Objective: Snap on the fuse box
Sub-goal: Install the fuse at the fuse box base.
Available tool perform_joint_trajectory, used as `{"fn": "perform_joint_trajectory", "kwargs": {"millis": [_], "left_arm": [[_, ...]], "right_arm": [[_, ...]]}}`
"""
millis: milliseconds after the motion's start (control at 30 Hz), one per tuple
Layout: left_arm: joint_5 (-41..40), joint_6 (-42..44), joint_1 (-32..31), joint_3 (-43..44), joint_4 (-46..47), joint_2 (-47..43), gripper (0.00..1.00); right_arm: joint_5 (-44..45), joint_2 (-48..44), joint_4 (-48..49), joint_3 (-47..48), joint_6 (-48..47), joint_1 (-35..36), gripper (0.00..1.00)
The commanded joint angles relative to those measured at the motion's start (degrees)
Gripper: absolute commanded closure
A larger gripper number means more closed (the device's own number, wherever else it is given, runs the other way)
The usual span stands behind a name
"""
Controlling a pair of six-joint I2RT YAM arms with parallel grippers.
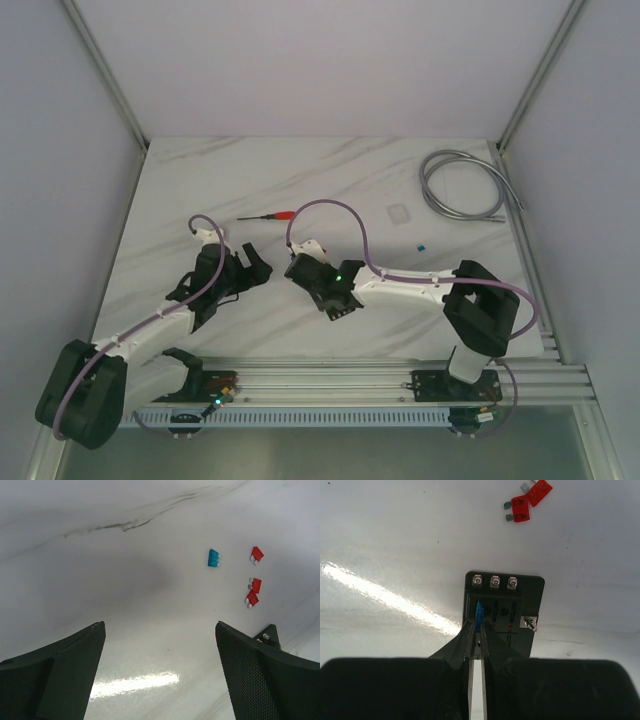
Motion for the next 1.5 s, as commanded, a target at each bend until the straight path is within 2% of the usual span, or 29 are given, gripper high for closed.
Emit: {"fn": "perform_joint_trajectory", "kwargs": {"millis": [0,533,1133,1467], "left_arm": [[0.66,-0.34,0.39,-0.51,0.80,0.34,0.00],[0.92,-0.57,0.40,-0.50,0.92,0.30,0.00],[1.43,-0.64,0.40,-0.33,1.00,0.54,0.00],[1.71,-0.88,0.39,-0.57,1.03,0.32,0.00]], "right_arm": [[-0.03,1.40,-1.74,-0.38,0.65,0.43,1.00],[-1.02,2.56,-0.29,-0.38,0.32,0.40,1.00],[-1.18,3.92,-0.13,-0.21,0.57,0.33,0.82],[-0.79,2.20,-0.08,-1.20,1.84,-0.29,0.78]]}}
